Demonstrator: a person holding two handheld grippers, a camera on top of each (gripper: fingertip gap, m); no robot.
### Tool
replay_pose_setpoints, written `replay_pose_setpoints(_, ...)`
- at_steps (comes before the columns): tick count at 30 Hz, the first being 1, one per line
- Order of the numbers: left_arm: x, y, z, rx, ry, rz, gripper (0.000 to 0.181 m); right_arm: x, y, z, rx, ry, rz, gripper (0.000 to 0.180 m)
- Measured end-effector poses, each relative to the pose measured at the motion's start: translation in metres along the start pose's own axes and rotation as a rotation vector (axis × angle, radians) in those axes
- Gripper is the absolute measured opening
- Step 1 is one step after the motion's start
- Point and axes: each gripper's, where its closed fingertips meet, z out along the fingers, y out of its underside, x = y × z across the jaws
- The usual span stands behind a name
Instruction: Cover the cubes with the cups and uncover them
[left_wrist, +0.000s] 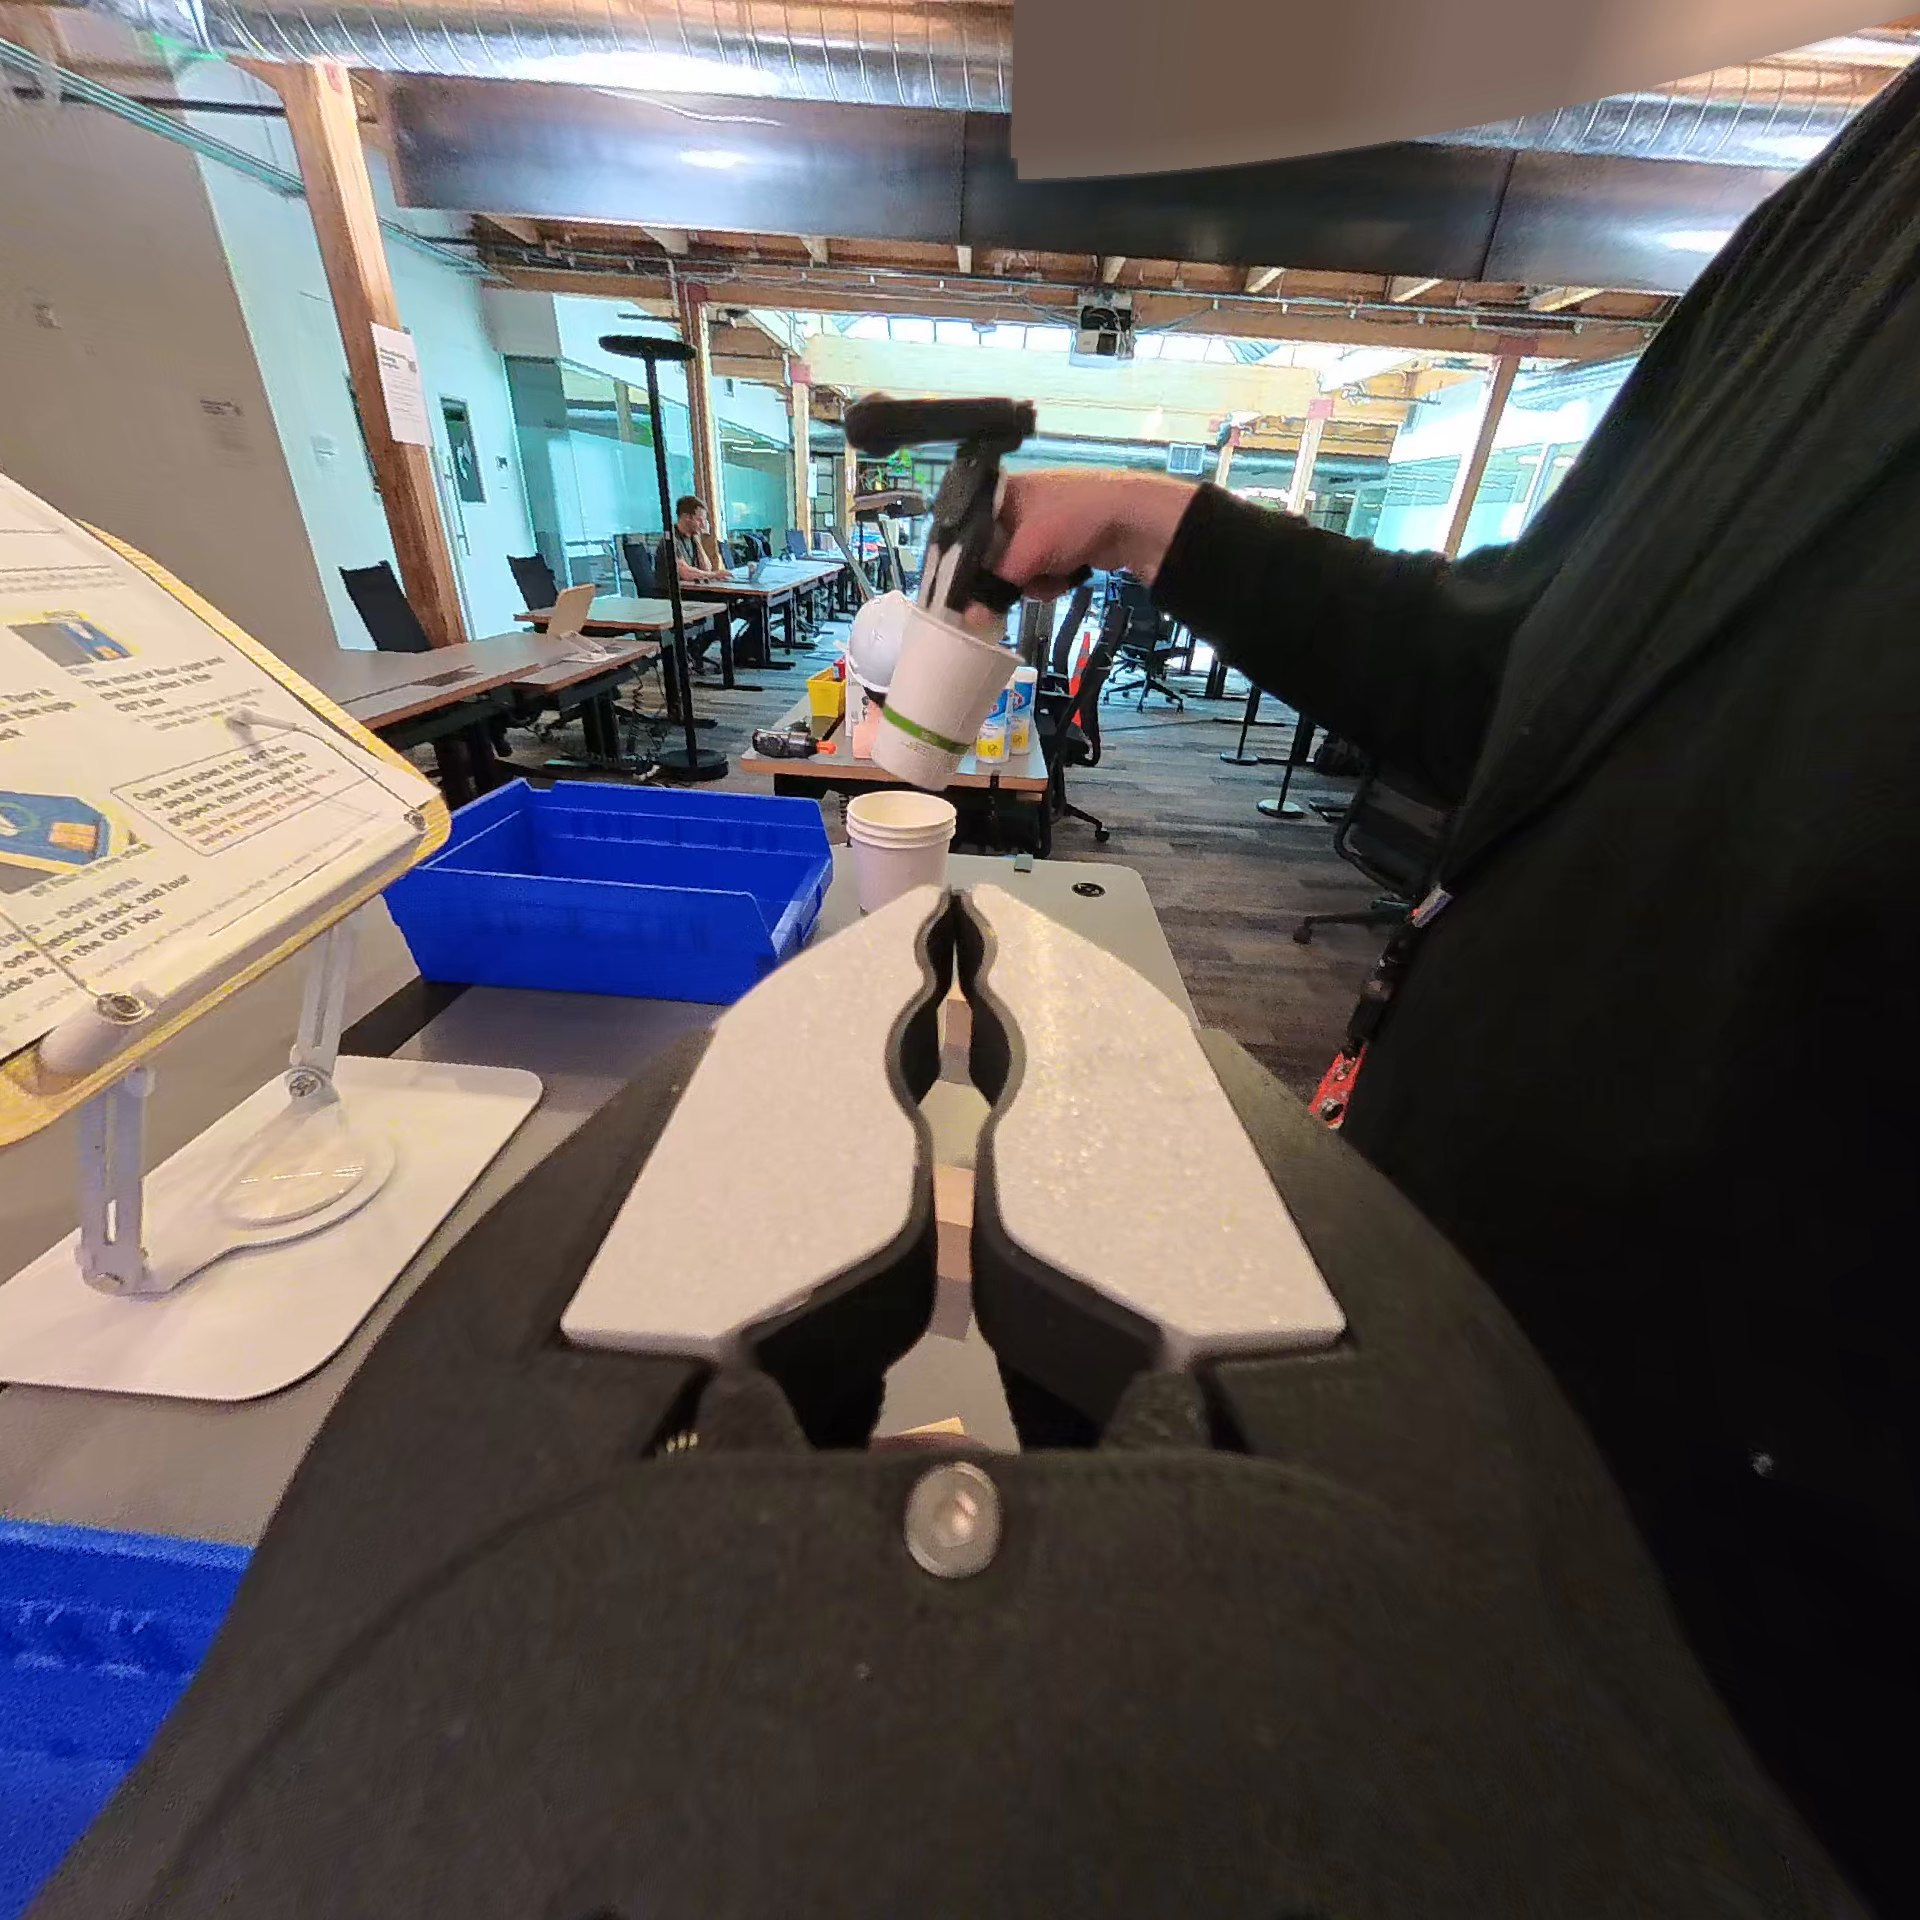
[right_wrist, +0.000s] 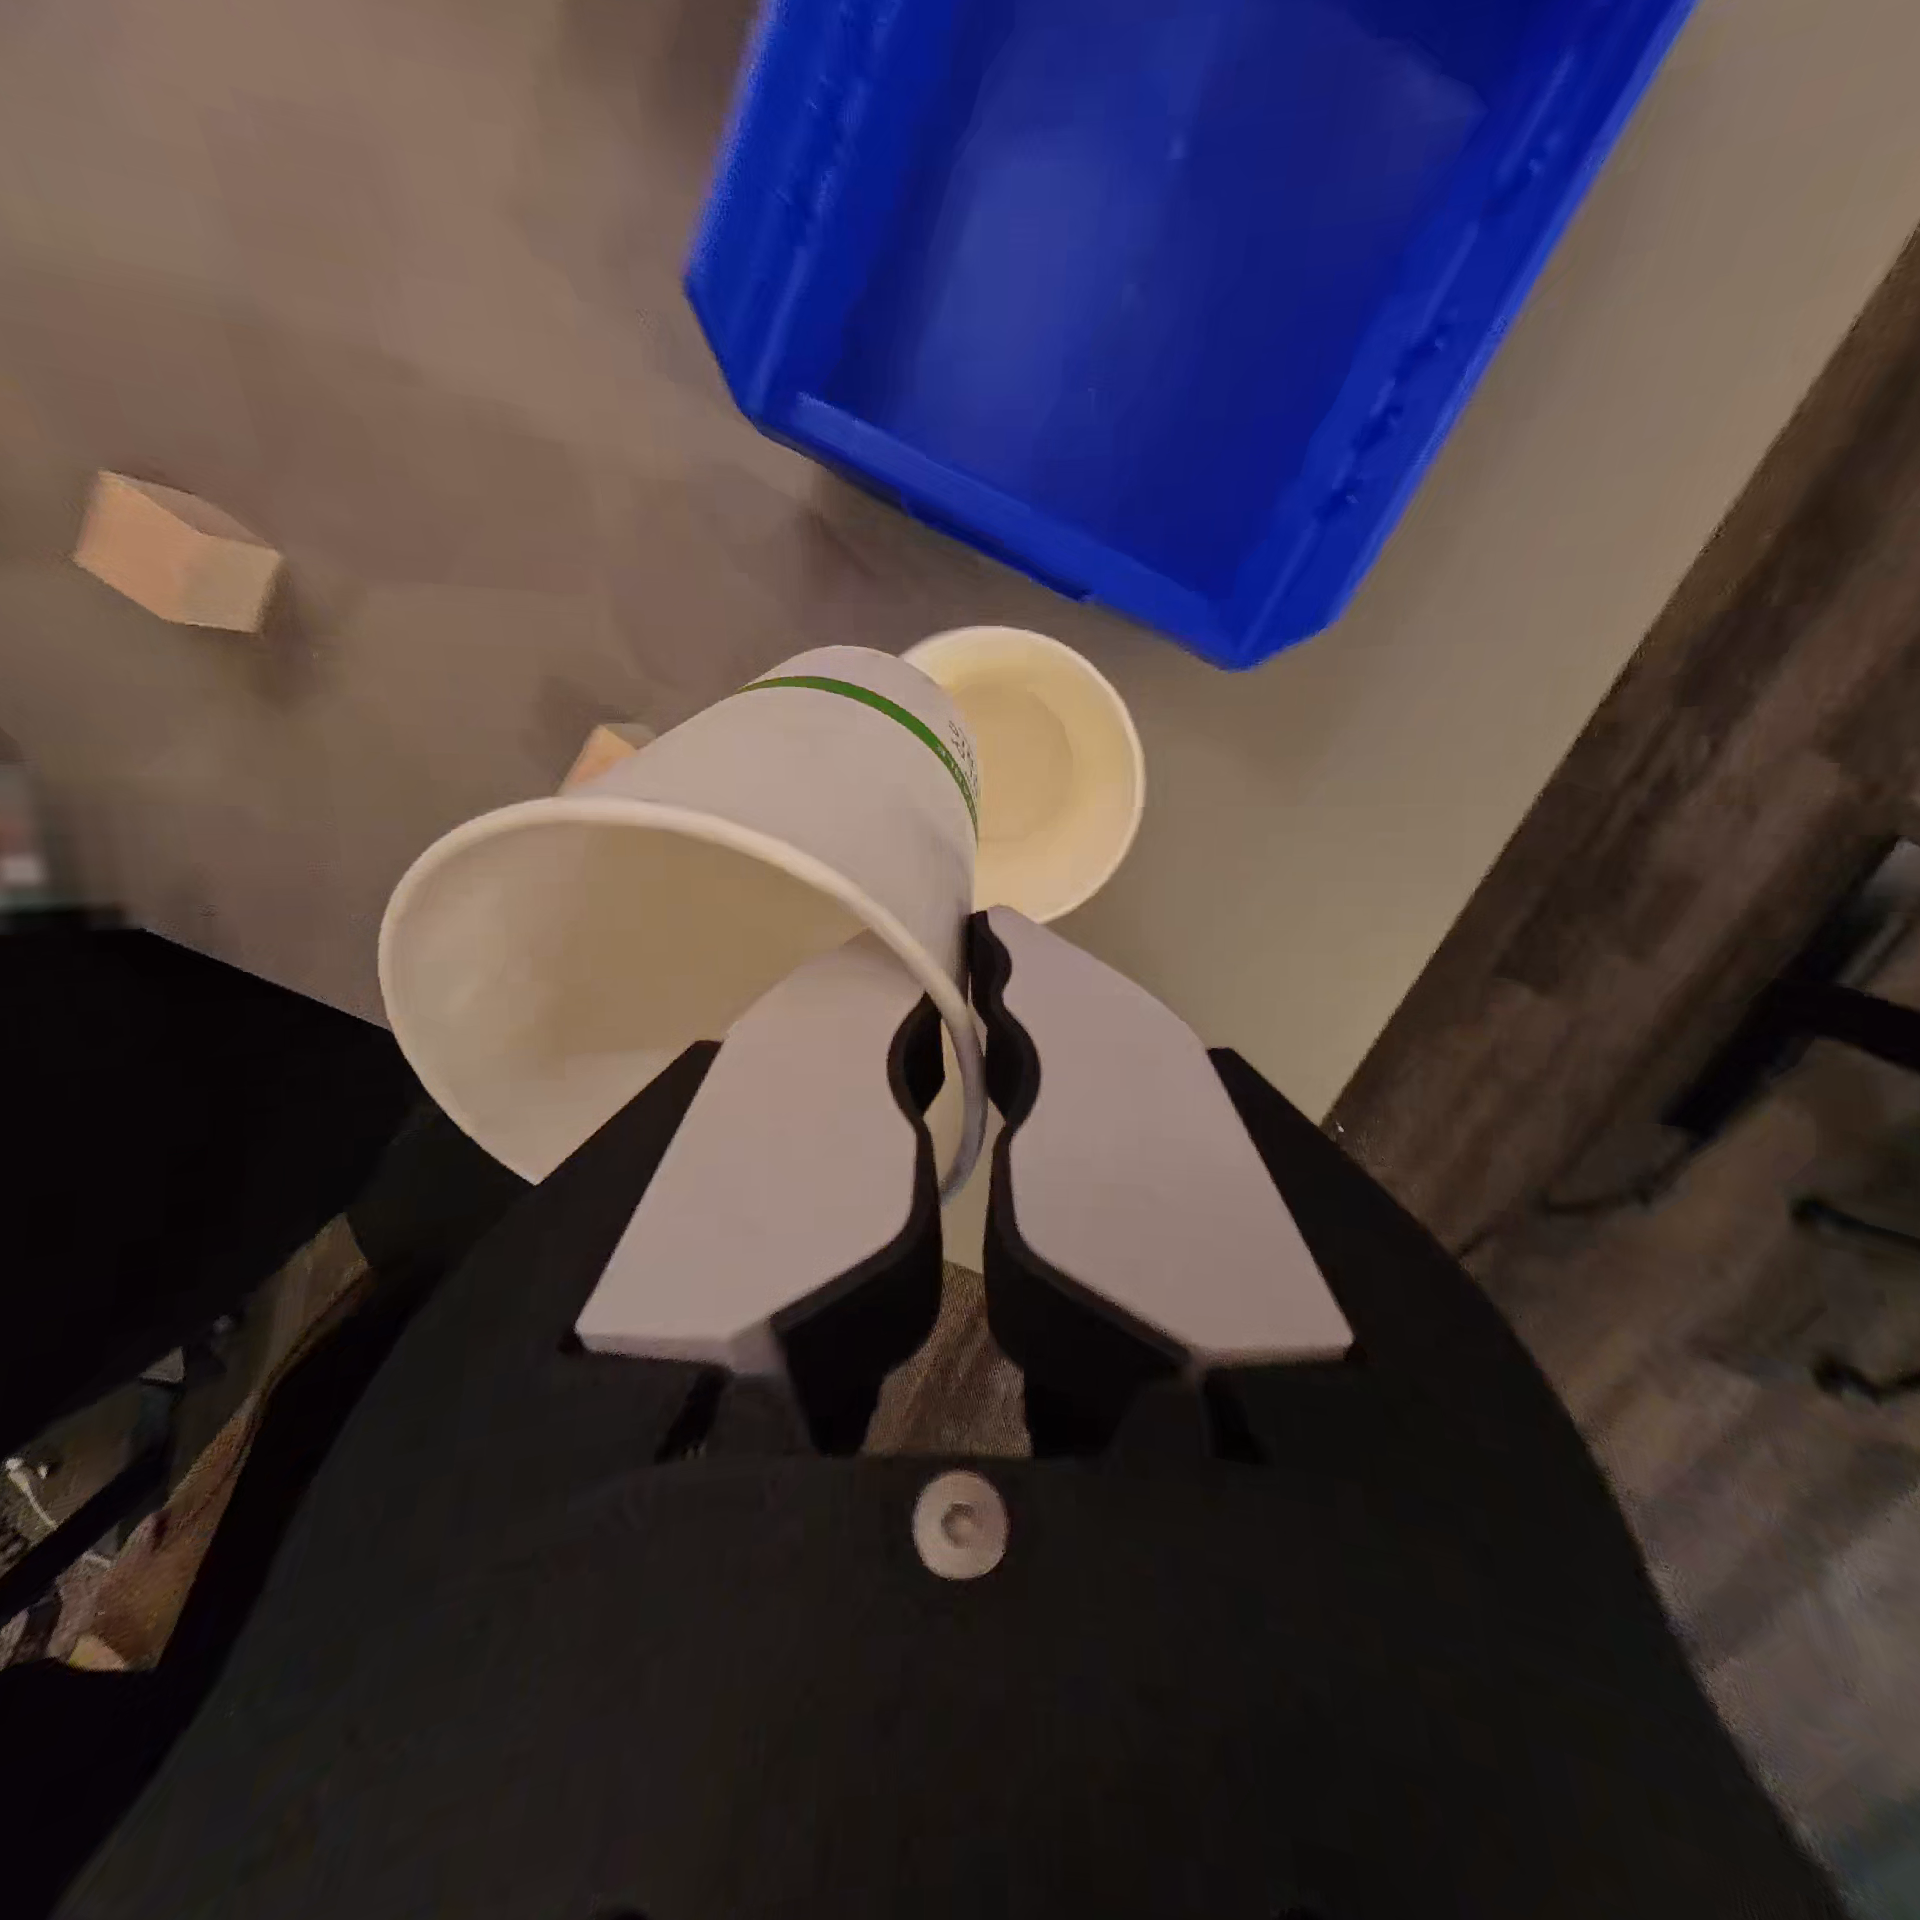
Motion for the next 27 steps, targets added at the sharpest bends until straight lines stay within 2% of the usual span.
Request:
replay_pose_setpoints(6, 0.001, 0.002, 0.005, -0.015, 0.01, -0.006, 0.0, 0.034, 0.008, 0.031, -0.188, 0.011, 0.019, 0.002)
replay_pose_setpoints(11, 0.004, 0.007, 0.005, -0.036, 0.014, -0.015, 0.0, 0.039, 0.007, 0.058, -0.264, 0.006, -0.004, 0.004)
replay_pose_setpoints(12, 0.005, 0.007, 0.005, -0.039, 0.018, -0.017, 0.0, 0.041, 0.006, 0.063, -0.274, 0.028, -0.004, 0.024)
replay_pose_setpoints(13, 0.006, 0.008, 0.005, -0.045, 0.019, -0.018, 0.0, 0.048, 0.005, 0.064, -0.286, 0.078, -0.002, 0.054)
replay_pose_setpoints(14, 0.006, 0.009, 0.005, -0.054, 0.021, -0.017, 0.0, 0.053, 0.004, 0.062, -0.288, 0.115, -0.007, 0.063)
replay_pose_setpoints(19, 0.007, 0.007, 0.005, -0.063, 0.021, -0.006, 0.0, 0.044, -0.015, 0.031, -0.134, 0.15, -0.029, 0.055)
replay_pose_setpoints(22, 0.007, 0.007, 0.007, -0.061, 0.032, -0.007, 0.0, 0.023, -0.021, 0.017, -0.05, 0.103, -0.068, 0.044)
replay_pose_setpoints(27, 0.009, 0.009, 0.012, -0.064, 0.059, -0.009, 0.0, -0.02, -0.014, 0.02, 0.012, 0.034, -0.254, 0.036)
